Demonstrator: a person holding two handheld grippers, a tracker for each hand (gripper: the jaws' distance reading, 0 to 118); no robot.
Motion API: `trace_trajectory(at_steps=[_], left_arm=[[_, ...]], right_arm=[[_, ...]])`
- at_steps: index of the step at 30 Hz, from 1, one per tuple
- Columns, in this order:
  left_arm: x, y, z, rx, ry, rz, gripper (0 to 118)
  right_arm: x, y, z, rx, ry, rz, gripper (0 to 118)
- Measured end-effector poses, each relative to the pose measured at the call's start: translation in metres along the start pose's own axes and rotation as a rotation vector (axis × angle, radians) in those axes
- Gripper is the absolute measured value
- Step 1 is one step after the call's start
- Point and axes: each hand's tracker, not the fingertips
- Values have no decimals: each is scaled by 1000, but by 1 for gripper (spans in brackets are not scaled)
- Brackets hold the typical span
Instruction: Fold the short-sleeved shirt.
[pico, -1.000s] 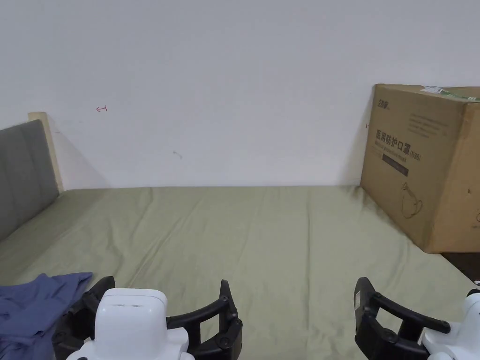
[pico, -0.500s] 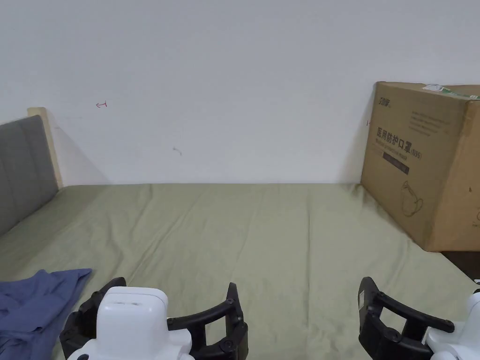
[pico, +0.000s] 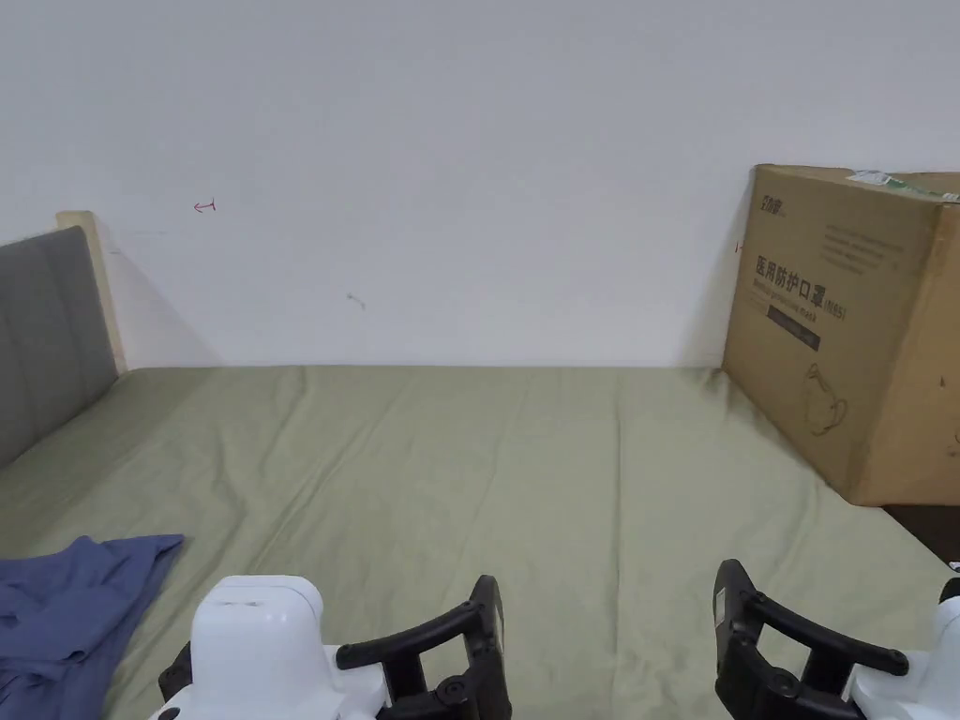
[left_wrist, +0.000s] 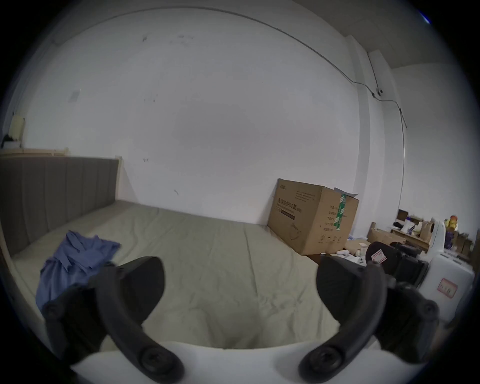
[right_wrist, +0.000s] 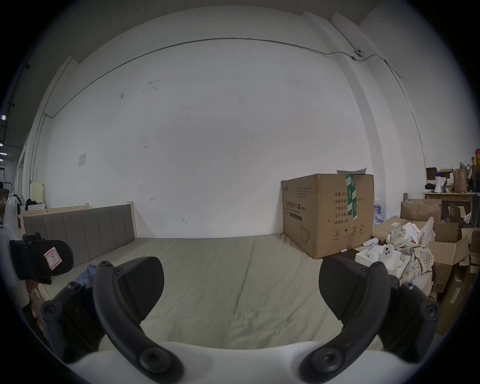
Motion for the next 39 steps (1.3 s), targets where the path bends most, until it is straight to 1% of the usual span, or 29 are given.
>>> trace_trajectory(at_steps=[1,2,3,4,5,6,8,9,11,13,15,17,19,21,24,25,27,29,31,33,34,36,37,38,39], left_arm=[[2,0,4,40,23,-29,108],[4,1,7,66,52,-58,75],[7,3,7,65,96,-101,31],[11,4,3,44,140,-143,0],[9,6,2,35,178,-169,0],[4,7,0,32,128,-146,0],[-1,9,-1,15,87,-101,0],[-2,9,-3,13,90,-89,0],[-8,8,-5,15,92,-73,0],[-13,6,-6,-1,94,-50,0],[-29,9,-3,-22,114,-6,0],[-51,12,10,-17,150,24,0],[-81,19,29,7,255,21,0],[-115,24,56,26,390,3,0],[-159,24,98,45,605,-1,0],[-167,23,106,44,647,7,0],[-182,20,116,30,669,45,0],[-188,16,118,31,674,95,0],[-197,20,106,17,647,114,0],[-217,28,84,-7,608,128,0],[-232,34,66,-44,583,146,0],[-280,41,18,-205,541,191,0],[-304,39,-8,-303,498,210,0],[-325,33,-31,-372,464,231,2],[-343,24,-53,-429,421,266,20]], right_arm=[[0,0,1,7,4,0,115],[1,0,3,23,2,-3,104],[1,0,4,32,-4,-2,79],[2,1,2,27,-15,0,33],[3,1,-3,-14,-48,6,1],[6,0,-6,-36,-39,-13,1],[12,-1,-10,-81,4,-52,1],[16,-1,-11,-81,-10,-45,1],[16,-4,-11,-76,-39,-3,1],[17,-3,-12,-75,-21,0,1],[8,-2,-20,-92,6,-1,1],[-10,-2,-34,-113,92,-21,1],[-41,-3,-49,-130,185,-25,1],[-82,-6,-62,-159,316,-28,1],[-143,-11,-66,-154,491,12,1],[-156,-11,-67,-150,525,27,1],[-176,-12,-68,-141,578,36,1],[-181,-13,-70,-152,590,41,1],[-179,-15,-74,-172,593,62,1],[-168,-18,-79,-199,559,98,1],[-161,-20,-81,-213,541,106,1],[-148,-24,-86,-251,505,109,1],[-139,-27,-90,-275,487,108,1],[-133,-30,-93,-296,472,107,1],[-127,-34,-97,-318,456,104,1]])
